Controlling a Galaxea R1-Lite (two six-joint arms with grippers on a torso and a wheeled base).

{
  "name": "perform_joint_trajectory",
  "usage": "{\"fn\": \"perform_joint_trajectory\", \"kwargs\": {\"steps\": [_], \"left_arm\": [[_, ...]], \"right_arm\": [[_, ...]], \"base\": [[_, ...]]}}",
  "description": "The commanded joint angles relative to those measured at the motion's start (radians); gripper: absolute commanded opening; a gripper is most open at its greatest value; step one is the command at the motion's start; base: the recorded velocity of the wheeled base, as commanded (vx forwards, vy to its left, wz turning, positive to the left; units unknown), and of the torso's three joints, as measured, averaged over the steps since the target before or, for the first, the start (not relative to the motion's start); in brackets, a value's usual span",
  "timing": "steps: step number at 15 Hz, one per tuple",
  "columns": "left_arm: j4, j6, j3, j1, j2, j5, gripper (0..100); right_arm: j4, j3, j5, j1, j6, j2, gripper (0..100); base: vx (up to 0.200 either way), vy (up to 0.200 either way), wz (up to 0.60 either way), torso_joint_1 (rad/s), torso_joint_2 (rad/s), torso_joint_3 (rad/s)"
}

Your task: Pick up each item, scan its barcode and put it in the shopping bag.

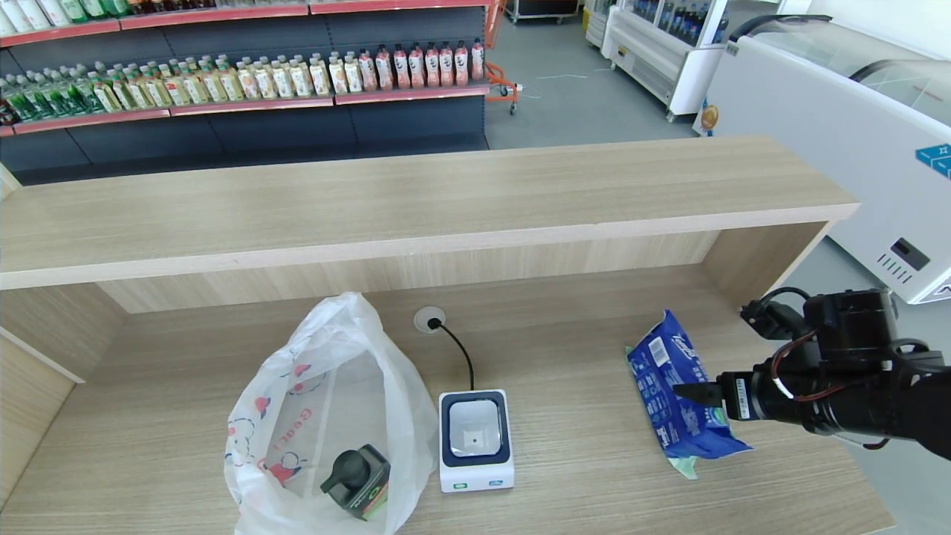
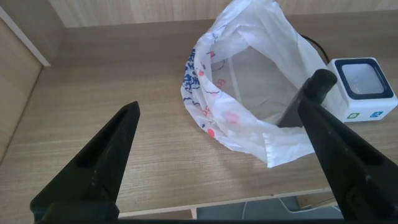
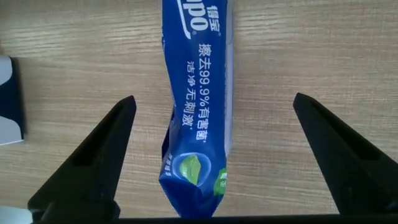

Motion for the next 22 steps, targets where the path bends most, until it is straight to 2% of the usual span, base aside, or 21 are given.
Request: {"fn": "perform_joint_trajectory", "kwargs": {"steps": [1,7,22], "left_arm": [[0.000,-0.001,0.000,0.000,0.000,0.000,100],[0.000,-0.001,0.000,0.000,0.000,0.000,100],[0.000,-0.001,0.000,0.000,0.000,0.000,100]], "right_arm": [[-0.024,-0.010,0.000,0.029,0.000,0.071,100],[-0.074,-0.068,0.000,0.079,0.040,0.174,100],[-0.137,-0.152,-0.001,0.132,0.078,0.296,100]], "base": [[0.000,0.000,0.00,0.000,0.00,0.000],[0.000,0.000,0.00,0.000,0.00,0.000],[0.000,0.000,0.00,0.000,0.00,0.000]]}}
